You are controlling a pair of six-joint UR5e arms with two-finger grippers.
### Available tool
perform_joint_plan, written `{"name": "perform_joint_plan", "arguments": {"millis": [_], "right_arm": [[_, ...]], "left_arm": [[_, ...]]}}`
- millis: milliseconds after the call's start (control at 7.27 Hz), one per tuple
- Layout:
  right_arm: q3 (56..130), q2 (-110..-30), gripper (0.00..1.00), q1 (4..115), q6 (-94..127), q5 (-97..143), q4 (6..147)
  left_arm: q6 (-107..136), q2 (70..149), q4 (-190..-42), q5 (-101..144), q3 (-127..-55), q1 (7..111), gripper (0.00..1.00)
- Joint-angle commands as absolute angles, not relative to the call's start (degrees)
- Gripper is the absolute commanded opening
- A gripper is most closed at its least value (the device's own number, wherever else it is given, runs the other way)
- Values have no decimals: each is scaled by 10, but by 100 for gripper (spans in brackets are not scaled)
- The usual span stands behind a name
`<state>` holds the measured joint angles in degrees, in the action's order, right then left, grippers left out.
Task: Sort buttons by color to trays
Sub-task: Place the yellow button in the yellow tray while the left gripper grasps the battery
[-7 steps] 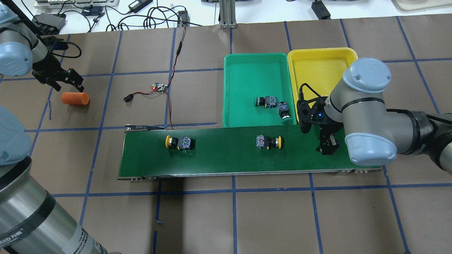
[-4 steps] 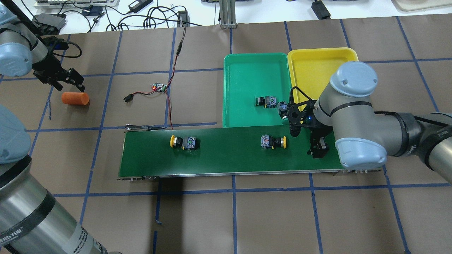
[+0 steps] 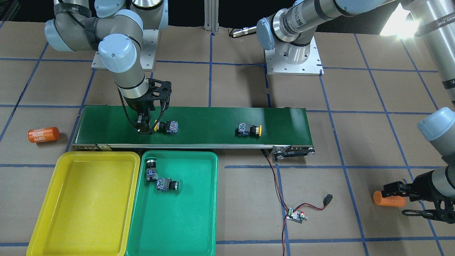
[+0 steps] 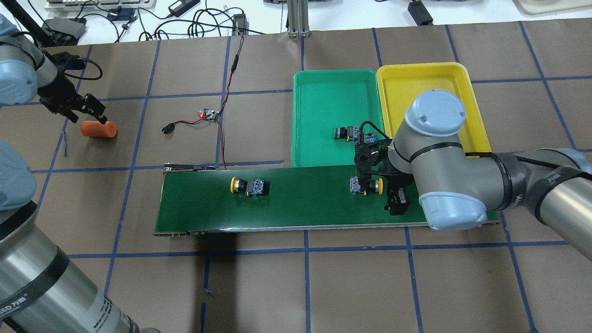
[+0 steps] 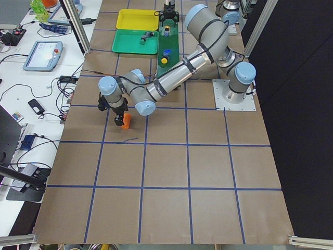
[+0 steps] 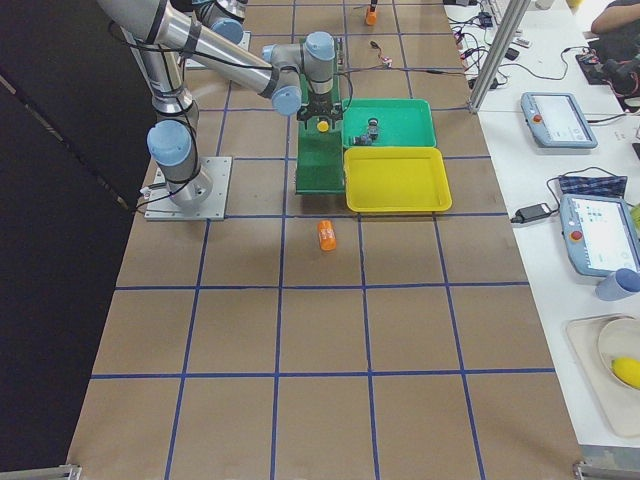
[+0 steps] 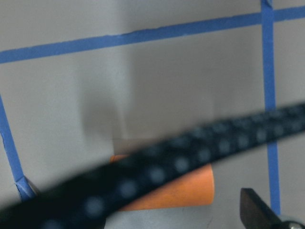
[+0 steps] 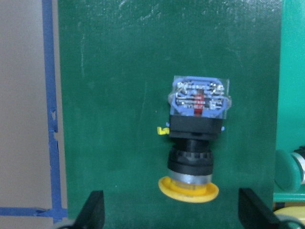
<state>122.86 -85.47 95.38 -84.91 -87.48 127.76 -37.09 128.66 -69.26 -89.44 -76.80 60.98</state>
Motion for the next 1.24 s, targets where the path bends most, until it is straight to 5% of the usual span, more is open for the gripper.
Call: {"name": "perform_joint_plan", "arguments": {"millis": [0,138,275,413,825,1100], "right_arm": [[1228,-844,100,954,-849,-879,1282],[1229,-844,82,954,-849,-877,1290],[1225,-845,44,954,-853,-881,1291],[1224,-844,29,954,-856,-882,1291],[1211,-844,23,952,-860,-883,1331],[1138,-819,22,935,-951,-910,1329]], "left_arm": [[-368,1295,-693,-894,-763,606,100],[-366,1295,-693,-892,-763,606,100],[-366,1300,-693,-892,-764,606,100],[-365,1304,-693,-891,-762,606,100],[-355,1305,-694,-887,-762,606,100],[-353,1305,-698,-870,-762,606,100]]}}
